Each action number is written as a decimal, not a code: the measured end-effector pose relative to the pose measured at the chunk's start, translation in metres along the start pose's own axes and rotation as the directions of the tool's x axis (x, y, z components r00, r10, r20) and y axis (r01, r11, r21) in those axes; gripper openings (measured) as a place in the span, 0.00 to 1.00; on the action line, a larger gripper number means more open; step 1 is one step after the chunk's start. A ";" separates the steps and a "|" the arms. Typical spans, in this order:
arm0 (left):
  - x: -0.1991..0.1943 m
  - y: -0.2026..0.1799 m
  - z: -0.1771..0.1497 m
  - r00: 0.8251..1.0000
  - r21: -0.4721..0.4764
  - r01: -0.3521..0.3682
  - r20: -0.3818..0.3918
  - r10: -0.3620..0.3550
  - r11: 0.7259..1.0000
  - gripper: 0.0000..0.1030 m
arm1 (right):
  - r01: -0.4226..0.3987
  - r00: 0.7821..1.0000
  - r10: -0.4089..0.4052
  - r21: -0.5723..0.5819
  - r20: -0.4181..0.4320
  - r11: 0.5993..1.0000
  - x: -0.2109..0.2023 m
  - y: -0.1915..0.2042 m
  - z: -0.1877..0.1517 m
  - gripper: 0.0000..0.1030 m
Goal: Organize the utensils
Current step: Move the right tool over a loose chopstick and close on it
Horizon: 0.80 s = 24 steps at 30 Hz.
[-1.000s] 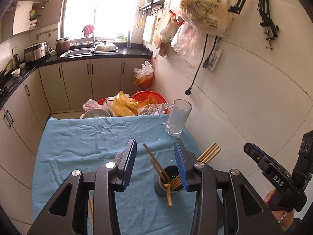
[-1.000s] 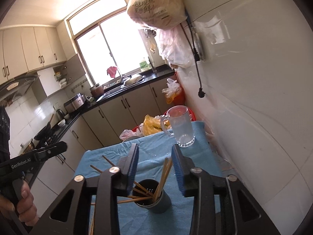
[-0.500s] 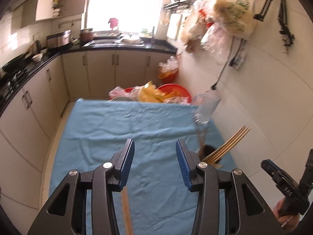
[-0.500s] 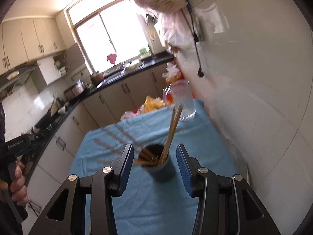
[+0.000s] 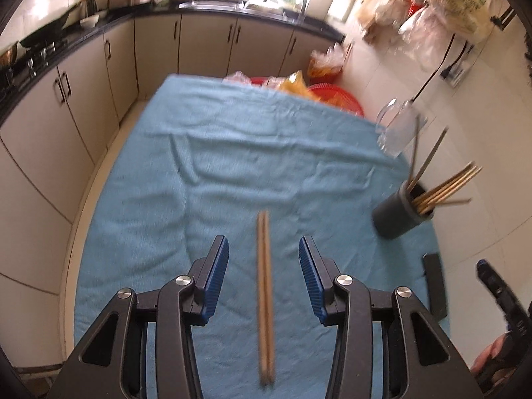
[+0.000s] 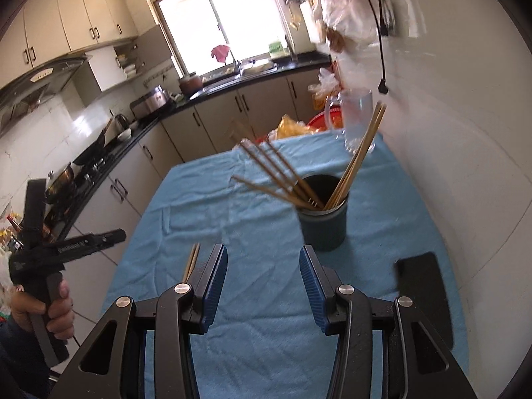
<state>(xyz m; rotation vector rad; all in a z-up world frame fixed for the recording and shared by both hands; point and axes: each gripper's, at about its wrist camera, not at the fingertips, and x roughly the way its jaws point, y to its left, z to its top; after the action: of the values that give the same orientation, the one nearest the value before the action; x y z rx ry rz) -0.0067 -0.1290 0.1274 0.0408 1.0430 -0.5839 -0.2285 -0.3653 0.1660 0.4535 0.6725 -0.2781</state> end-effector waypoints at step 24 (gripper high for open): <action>0.123 -0.005 -0.024 0.971 0.114 -0.039 -0.231 0.064 0.993 0.31 | 0.089 0.992 -0.086 0.022 -0.097 0.996 0.012 -0.016 -0.019 0.47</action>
<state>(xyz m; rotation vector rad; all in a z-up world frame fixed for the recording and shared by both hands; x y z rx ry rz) 0.0165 -0.1795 0.0151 0.2371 1.2343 -0.5978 -0.2358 -0.3710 0.1404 0.4652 0.7851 -0.3497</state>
